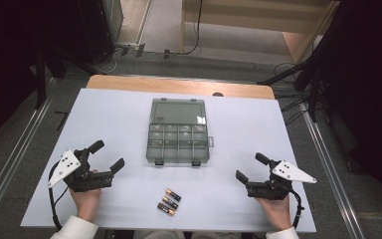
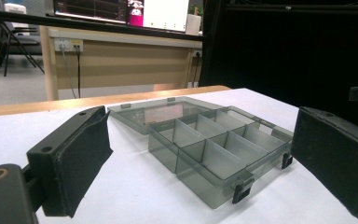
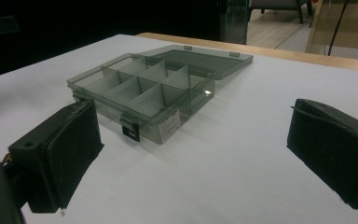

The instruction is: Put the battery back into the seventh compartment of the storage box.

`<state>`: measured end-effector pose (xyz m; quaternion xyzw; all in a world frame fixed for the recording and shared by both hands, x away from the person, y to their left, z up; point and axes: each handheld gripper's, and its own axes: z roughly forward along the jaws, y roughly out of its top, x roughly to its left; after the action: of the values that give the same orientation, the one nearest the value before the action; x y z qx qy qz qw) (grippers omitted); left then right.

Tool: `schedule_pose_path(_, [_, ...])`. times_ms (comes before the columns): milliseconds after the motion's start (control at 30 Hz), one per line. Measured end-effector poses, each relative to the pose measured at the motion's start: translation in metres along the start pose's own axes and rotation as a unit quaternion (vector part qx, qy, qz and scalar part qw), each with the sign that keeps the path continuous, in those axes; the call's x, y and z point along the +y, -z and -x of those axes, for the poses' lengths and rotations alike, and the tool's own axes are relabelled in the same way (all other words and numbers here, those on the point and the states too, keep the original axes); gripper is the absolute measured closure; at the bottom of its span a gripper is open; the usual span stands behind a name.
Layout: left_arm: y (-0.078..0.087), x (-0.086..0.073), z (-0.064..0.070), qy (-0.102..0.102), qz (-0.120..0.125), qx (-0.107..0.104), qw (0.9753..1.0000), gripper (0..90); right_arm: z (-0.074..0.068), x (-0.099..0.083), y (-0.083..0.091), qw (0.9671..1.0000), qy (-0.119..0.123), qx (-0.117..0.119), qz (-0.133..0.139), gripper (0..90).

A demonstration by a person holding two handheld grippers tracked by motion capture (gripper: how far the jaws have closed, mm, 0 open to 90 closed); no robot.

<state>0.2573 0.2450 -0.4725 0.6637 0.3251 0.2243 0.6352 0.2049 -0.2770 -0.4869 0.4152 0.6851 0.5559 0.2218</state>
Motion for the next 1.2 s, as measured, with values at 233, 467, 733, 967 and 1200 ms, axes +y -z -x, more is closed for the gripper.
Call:
schedule_pose_path(233, [0.001, 0.000, 0.000, 0.003, 0.002, -0.002, 1.0000, 4.5, -0.003, 0.001, 0.001, 0.9999, 0.002, 0.011, -0.001, 4.0])
schedule_pose_path(467, [0.001, 0.000, 0.000, 0.005, 0.002, -0.002, 1.0000, 4.5, -0.007, 0.002, -0.001, 0.9997, 0.005, 0.023, -0.005, 3.8])
schedule_pose_path(733, [0.000, 0.000, 0.000, 0.003, -0.001, -0.002, 1.0000, 4.5, -0.013, 0.004, -0.003, 0.9994, 0.010, 0.030, -0.015, 3.7])
schedule_pose_path(967, [0.000, 0.000, 0.000, 0.003, -0.002, 0.000, 1.0000, 4.5, -0.022, 0.007, -0.011, 0.9984, 0.017, 0.045, -0.029, 3.3])
schedule_pose_path(1200, [0.000, -0.001, -0.001, 0.006, -0.003, -0.001, 1.0000, 4.5, -0.031, 0.009, -0.017, 0.9975, 0.027, 0.052, -0.041, 3.3])
